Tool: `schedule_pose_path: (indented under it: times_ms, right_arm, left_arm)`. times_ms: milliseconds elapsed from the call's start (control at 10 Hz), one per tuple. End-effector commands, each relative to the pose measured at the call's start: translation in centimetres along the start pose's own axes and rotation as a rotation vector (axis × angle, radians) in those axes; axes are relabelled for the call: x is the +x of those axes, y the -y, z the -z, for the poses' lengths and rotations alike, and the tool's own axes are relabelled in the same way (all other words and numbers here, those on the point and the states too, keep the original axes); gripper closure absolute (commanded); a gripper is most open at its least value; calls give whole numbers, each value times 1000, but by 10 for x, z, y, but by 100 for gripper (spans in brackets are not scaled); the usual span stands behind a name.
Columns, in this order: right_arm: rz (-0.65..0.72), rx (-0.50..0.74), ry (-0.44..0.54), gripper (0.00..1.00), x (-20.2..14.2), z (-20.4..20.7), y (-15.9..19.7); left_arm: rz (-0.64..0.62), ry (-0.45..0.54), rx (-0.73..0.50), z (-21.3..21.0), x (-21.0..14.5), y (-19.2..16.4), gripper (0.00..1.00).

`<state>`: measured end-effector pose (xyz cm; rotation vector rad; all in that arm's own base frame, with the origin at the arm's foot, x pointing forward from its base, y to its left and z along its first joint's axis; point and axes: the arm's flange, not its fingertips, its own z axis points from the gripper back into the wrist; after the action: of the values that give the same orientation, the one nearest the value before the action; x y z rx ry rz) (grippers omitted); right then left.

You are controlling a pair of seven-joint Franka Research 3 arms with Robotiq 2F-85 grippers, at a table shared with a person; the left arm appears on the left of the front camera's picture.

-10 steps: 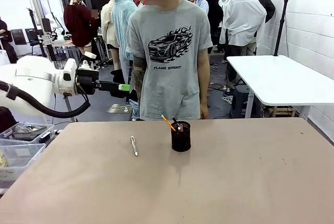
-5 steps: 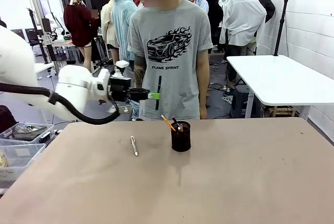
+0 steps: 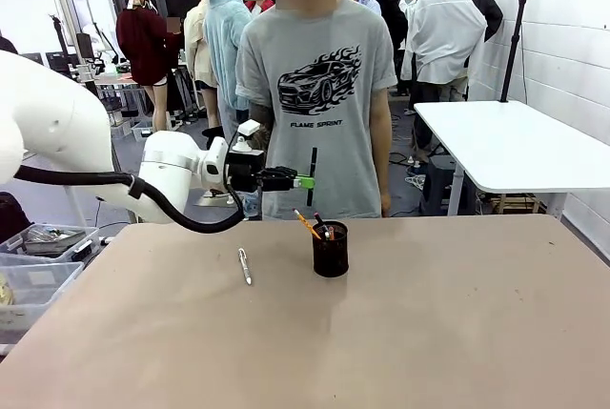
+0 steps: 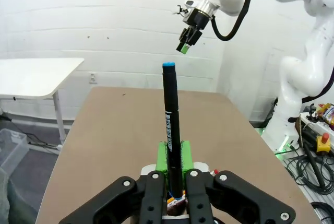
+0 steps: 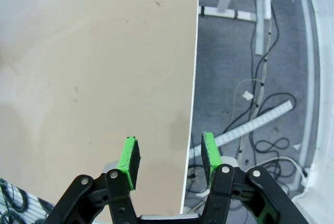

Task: Place the pens into the pen holder.
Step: Pick up a writing instrument from the table and place it into the Pen holder.

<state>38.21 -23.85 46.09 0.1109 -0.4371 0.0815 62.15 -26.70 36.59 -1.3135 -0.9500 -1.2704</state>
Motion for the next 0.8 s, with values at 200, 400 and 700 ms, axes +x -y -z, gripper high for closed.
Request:
schedule_pose_path:
  times_ms: [200, 400, 700]
  right_arm:
    - [-3, -18, 1, 40, 0, 1, 1]
    - [-3, -18, 1, 40, 0, 1, 1]
    - [-3, -18, 1, 40, 0, 1, 1]
  left_arm:
    - [32, -14, -33, 25, -16, -24, 100]
    - [9, -15, -53, 34, -28, -27, 100]
    - [-13, -49, -76, 45, -38, -33, 100]
